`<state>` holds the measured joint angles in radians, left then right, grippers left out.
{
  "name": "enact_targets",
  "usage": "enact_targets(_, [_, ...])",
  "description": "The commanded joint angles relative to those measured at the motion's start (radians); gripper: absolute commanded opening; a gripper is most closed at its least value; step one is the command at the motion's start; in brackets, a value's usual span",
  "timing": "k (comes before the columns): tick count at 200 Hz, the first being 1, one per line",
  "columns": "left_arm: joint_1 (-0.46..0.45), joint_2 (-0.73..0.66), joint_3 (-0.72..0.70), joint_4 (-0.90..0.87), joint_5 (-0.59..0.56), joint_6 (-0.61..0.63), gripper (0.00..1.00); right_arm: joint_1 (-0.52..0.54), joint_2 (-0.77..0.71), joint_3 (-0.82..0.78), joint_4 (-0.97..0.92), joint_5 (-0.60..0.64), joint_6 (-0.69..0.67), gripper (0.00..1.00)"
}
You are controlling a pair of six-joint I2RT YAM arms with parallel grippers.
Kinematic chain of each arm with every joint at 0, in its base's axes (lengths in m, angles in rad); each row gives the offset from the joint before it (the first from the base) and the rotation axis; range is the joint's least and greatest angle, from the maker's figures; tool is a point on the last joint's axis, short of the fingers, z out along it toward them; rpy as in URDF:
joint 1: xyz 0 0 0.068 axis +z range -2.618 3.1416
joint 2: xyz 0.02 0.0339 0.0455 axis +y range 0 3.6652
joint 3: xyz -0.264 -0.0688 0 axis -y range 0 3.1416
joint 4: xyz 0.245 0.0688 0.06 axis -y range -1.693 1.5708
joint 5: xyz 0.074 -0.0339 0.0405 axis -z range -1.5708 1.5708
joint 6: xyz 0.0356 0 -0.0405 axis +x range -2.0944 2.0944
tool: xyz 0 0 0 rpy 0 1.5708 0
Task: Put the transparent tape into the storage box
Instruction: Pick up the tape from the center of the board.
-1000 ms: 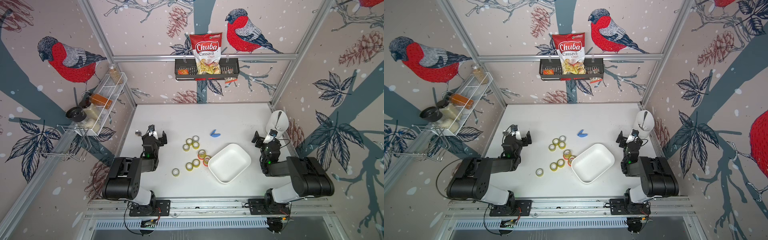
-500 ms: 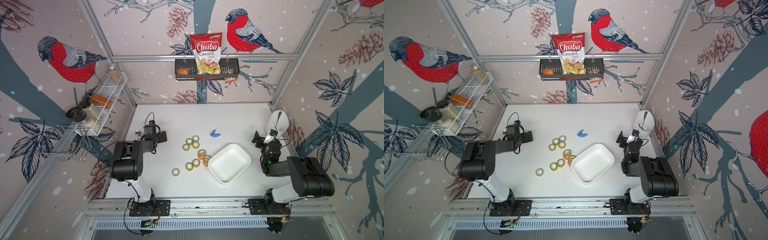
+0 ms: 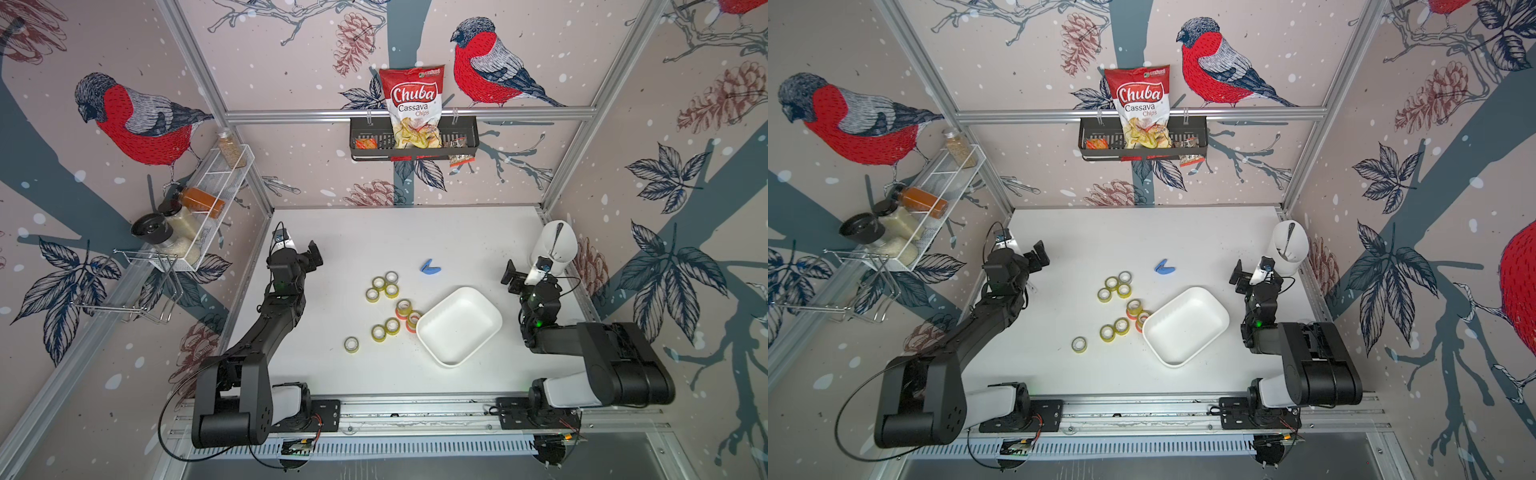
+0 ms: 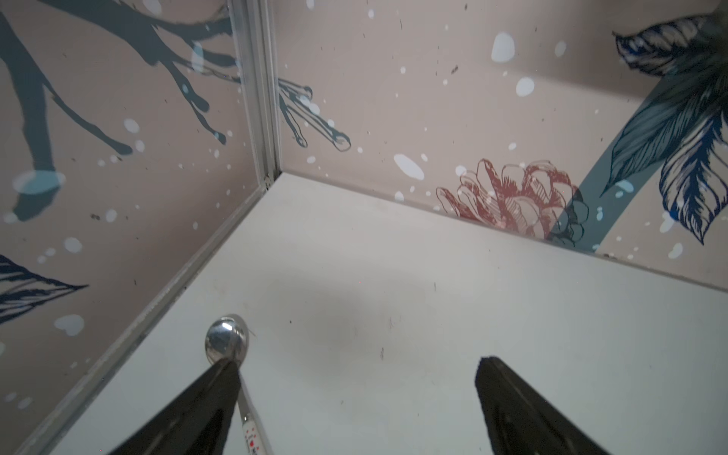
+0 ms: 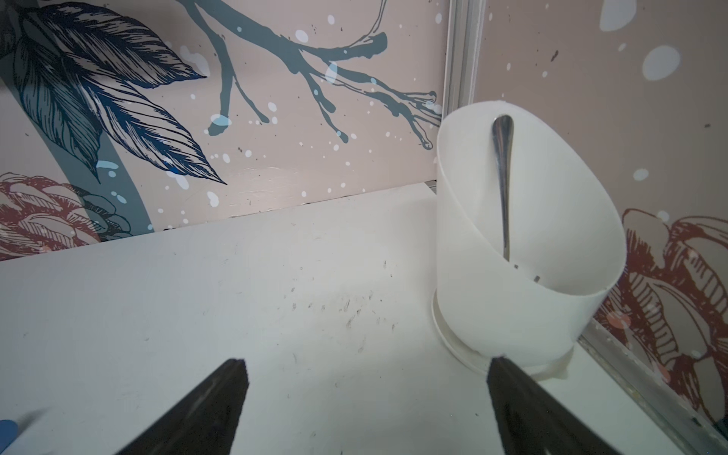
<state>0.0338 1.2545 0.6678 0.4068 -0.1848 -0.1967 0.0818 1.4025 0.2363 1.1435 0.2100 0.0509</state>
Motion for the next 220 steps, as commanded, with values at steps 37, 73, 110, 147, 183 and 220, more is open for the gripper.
enact_targets(37, [-0.070,0.008,0.143,-0.279,-0.118,0.021,0.98,0.045,-0.199,0.130,-0.353,0.073,-0.003,0.99])
enact_targets(73, [-0.098,-0.042,0.145,-0.351,-0.025,-0.006,0.98,0.054,-0.265,0.259,-0.640,0.036,0.082,0.96])
enact_targets(110, [-0.107,-0.071,0.173,-0.475,0.061,-0.067,0.98,0.094,-0.331,0.320,-0.814,0.000,0.122,0.92])
enact_targets(147, [-0.122,-0.103,0.167,-0.545,0.197,-0.103,0.97,0.122,-0.331,0.397,-0.939,0.003,0.155,0.92])
enact_targets(183, [-0.188,-0.134,0.173,-0.650,0.229,-0.118,0.95,0.148,-0.276,0.529,-1.133,-0.034,0.181,0.92])
enact_targets(220, [-0.266,-0.136,0.200,-0.797,0.176,-0.213,0.85,0.222,-0.243,0.635,-1.316,-0.100,0.200,0.90])
